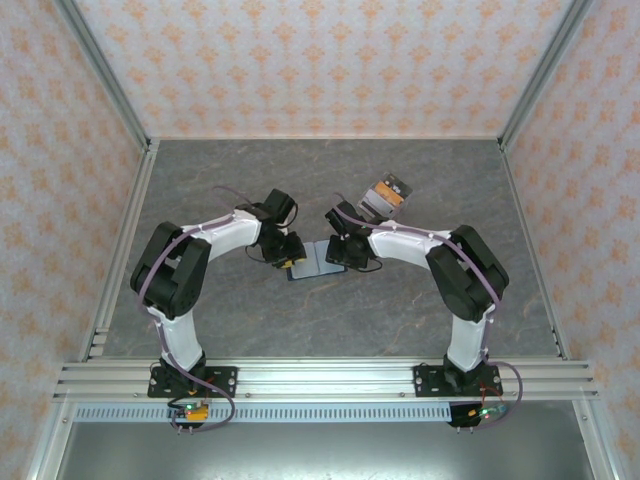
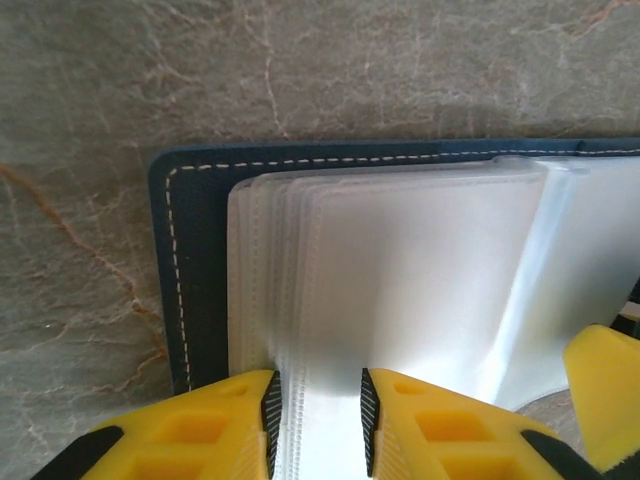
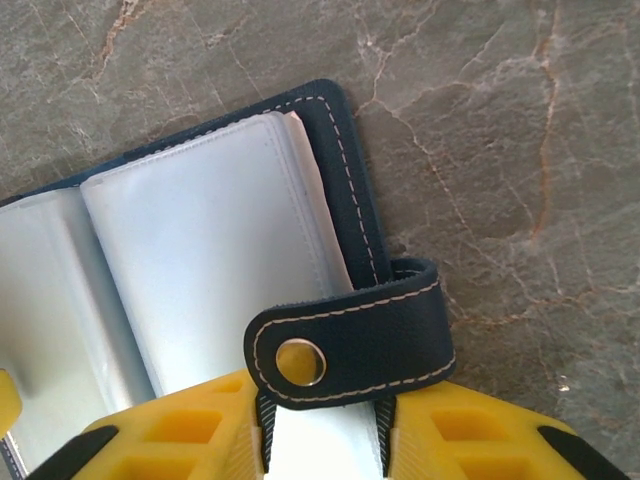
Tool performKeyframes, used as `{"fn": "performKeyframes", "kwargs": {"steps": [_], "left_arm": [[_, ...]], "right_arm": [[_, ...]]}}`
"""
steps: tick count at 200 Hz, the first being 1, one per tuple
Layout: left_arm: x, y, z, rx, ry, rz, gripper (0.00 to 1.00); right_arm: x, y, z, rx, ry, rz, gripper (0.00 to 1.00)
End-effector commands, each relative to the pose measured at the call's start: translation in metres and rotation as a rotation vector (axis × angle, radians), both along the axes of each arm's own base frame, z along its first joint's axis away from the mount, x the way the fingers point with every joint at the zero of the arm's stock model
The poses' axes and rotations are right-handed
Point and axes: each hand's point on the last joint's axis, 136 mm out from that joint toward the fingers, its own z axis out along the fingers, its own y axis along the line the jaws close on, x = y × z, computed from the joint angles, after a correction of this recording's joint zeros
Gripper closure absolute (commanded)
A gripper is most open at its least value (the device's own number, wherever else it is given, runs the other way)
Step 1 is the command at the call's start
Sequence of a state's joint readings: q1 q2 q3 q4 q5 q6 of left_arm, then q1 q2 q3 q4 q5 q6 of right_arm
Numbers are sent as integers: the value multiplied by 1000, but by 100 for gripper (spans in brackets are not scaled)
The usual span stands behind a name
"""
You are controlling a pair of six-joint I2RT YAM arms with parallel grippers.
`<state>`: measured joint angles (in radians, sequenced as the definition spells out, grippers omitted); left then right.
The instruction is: Take the credit cards out of the card holder
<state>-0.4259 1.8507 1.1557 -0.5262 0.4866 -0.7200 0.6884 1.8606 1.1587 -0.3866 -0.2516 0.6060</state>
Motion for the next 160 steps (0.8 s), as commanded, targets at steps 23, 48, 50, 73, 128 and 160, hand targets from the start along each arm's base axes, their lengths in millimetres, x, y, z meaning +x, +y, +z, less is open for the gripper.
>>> {"fn": "performKeyframes", "kwargs": {"steps": [23, 48, 50, 73, 128, 160], "left_arm": [[1, -7, -7, -2, 12, -22, 73], [2, -7, -6, -1, 9, -25, 74], [2, -7, -6, -1, 9, -26, 74], [3, -9, -1, -14, -2, -34, 75], [10, -25, 28, -112, -62, -70, 70], [10, -29, 37, -134, -71, -75, 65]], "right_arm": [[-5, 18, -6, 65, 41, 30, 75], [-4, 19, -3, 70, 33, 32, 81], [-4, 19, -3, 70, 33, 33, 82], [-3, 20, -3, 71, 31, 30, 85], [-4, 11, -10, 26, 32, 11, 86], [-3, 10, -10, 20, 33, 6, 86]]}}
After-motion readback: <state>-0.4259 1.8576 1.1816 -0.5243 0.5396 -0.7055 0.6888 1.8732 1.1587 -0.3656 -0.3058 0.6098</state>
